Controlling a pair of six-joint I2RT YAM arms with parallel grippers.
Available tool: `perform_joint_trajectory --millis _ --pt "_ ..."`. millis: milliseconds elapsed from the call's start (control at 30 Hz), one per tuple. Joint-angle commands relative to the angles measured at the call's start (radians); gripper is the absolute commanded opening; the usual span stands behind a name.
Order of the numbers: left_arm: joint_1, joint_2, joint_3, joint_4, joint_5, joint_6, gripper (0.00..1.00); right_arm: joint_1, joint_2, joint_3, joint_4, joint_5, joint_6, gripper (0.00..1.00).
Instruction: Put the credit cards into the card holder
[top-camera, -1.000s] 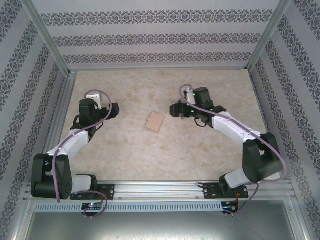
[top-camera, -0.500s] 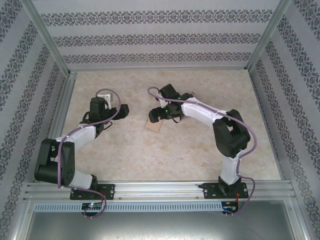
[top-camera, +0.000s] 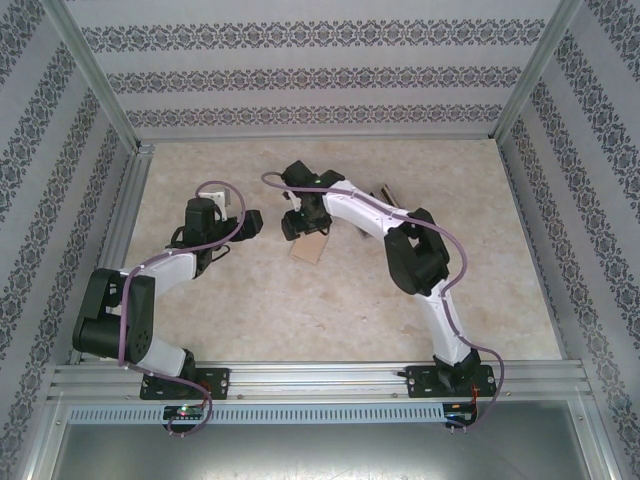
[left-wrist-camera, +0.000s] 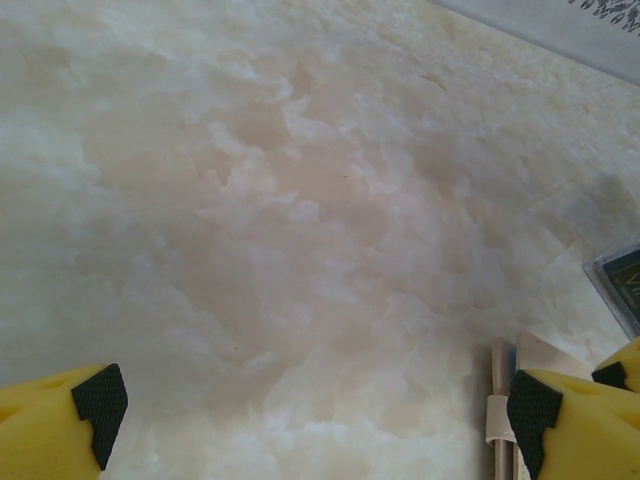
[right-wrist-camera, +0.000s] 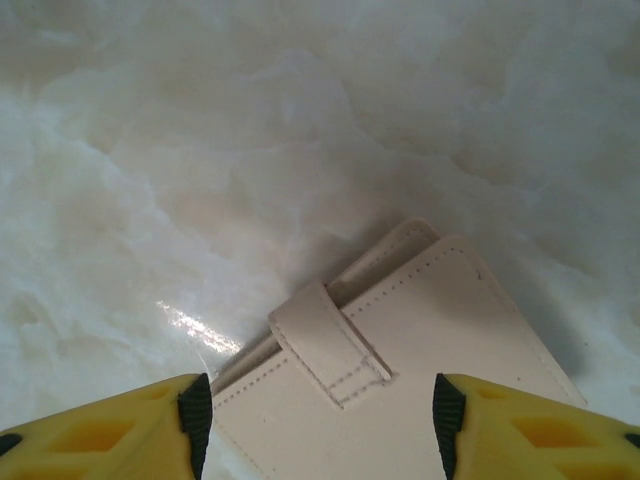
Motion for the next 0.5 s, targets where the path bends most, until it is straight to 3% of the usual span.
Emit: perform_joint_trajectory --millis 0,267,467 --pt "-0.014 -0.030 -0.012 0.000 -0.015 -0.028 1.00 0.034 0.048 0.079 -0.130 0.078 -0.017 0.62" --pt "-0.014 -0.054 -0.026 -0.013 -0.040 -0.034 1.00 0.062 0.139 0.149 -0.211 0.193 -0.008 0.62" --pt "-0.013 -0.043 -0.026 -0.006 -0.037 -0.043 1.00 0.065 0.144 0.126 -0.198 0.192 0.003 0.41"
